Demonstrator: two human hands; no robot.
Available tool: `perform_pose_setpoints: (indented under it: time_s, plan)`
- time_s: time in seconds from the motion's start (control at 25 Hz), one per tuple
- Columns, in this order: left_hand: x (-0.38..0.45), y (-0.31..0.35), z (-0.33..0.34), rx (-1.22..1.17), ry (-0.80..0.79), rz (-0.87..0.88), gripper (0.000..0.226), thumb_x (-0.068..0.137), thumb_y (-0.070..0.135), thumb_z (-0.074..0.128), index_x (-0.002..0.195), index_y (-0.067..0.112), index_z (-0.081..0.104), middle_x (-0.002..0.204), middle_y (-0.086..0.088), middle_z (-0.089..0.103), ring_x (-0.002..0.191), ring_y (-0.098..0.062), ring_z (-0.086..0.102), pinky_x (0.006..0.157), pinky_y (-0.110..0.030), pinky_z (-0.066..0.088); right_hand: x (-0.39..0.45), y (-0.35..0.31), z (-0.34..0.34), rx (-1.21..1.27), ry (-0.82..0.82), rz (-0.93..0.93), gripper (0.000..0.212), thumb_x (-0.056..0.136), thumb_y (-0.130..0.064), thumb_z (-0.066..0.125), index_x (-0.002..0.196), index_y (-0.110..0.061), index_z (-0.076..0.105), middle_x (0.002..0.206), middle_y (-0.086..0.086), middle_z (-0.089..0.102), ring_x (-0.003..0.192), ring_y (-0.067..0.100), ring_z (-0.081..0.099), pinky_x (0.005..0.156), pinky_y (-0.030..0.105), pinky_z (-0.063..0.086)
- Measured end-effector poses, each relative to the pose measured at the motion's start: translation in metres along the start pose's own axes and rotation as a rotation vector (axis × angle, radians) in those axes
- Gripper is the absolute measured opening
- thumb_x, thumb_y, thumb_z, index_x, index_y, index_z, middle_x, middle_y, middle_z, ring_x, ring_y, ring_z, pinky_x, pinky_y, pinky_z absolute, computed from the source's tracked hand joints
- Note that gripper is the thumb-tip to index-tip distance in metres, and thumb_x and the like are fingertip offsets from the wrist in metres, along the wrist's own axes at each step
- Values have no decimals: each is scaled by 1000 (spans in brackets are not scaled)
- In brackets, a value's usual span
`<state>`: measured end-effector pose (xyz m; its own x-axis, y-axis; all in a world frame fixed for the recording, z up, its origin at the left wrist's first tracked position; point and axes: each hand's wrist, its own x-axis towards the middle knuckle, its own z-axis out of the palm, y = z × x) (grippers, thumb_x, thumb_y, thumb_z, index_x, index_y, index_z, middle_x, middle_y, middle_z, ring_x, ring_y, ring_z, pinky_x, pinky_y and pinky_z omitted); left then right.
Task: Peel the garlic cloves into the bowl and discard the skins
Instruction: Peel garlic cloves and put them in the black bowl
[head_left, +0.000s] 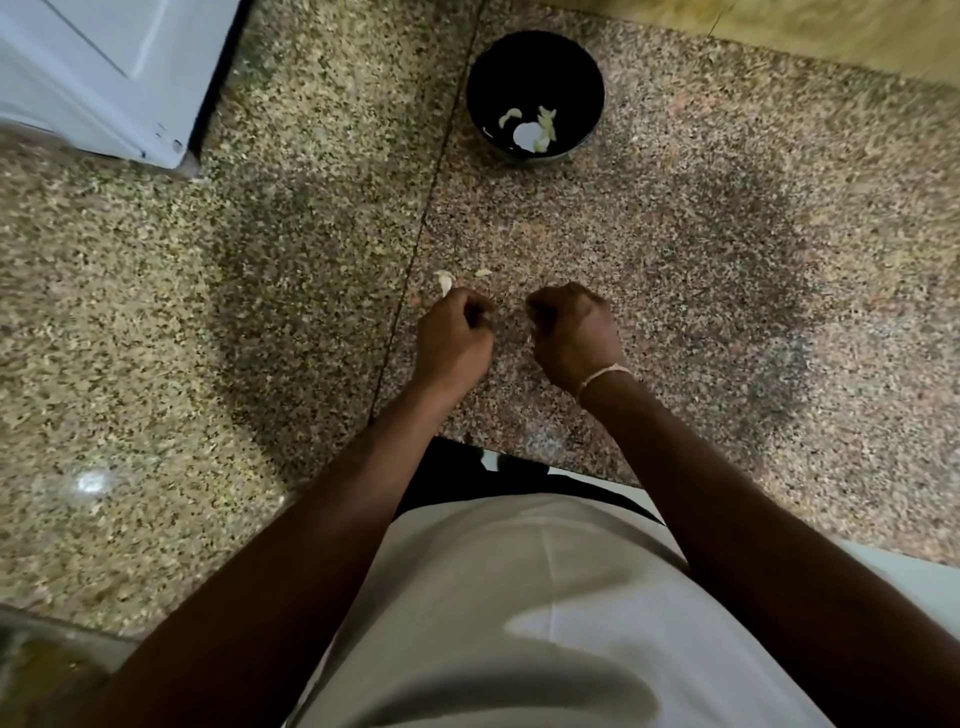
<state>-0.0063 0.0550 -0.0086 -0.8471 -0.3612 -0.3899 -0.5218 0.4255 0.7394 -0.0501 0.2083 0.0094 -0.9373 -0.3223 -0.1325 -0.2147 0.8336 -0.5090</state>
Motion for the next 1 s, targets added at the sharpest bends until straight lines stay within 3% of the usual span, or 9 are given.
perform_pose_setpoints:
  time_s: [0.12,0.24,0.4,0.6,0.72,0.88,1.0]
  plan:
    - [0,5,1,29,-18,20,20,95,1,65,108,16,69,95,6,69,79,-6,66,50,-12,46,3,8,-2,-39,75,19,16,98,-8,63,109,-12,74,104,9,65,90,24,62,72,33,56]
    - [0,15,3,87,-32,47,22,93,-2,66,109,13,67,92,7,64,77,-2,60,48,-9,44,0,3,3,-174,12,-100,30,94,-4,63,122,-14,69,116,9,62,107,26,55,85,36,55]
    - [-5,20,-1,104,-54,79,21,95,2,69,113,12,71,91,15,63,74,5,58,53,-2,43,-12,4,2,-155,-93,-234,32,90,1,61,117,-13,72,113,7,65,104,24,55,85,38,57]
    - [2,19,-10,202,107,120,29,92,1,70,120,10,69,115,-4,69,92,-8,59,64,-7,39,13,2,-6,-67,-37,-187,27,96,3,57,113,-9,73,111,9,68,97,23,64,79,36,61]
    - [8,24,-2,383,17,178,28,94,11,71,121,10,66,123,-7,59,97,-11,49,74,-17,36,22,-1,-4,-141,-72,-225,28,97,-2,57,119,-12,71,114,7,65,106,24,57,85,39,58]
    - [-5,23,9,455,-90,299,36,92,11,75,126,10,64,123,-7,57,106,-16,52,93,-31,49,4,5,-4,-154,-97,-267,37,92,-2,64,126,-15,70,120,6,64,110,24,53,87,38,56]
    - [-16,18,10,435,-115,338,29,93,9,73,122,10,67,111,0,55,99,-10,47,83,-18,40,-12,16,-8,-114,-101,-288,38,90,3,59,122,-11,72,117,9,65,107,27,55,86,41,55]
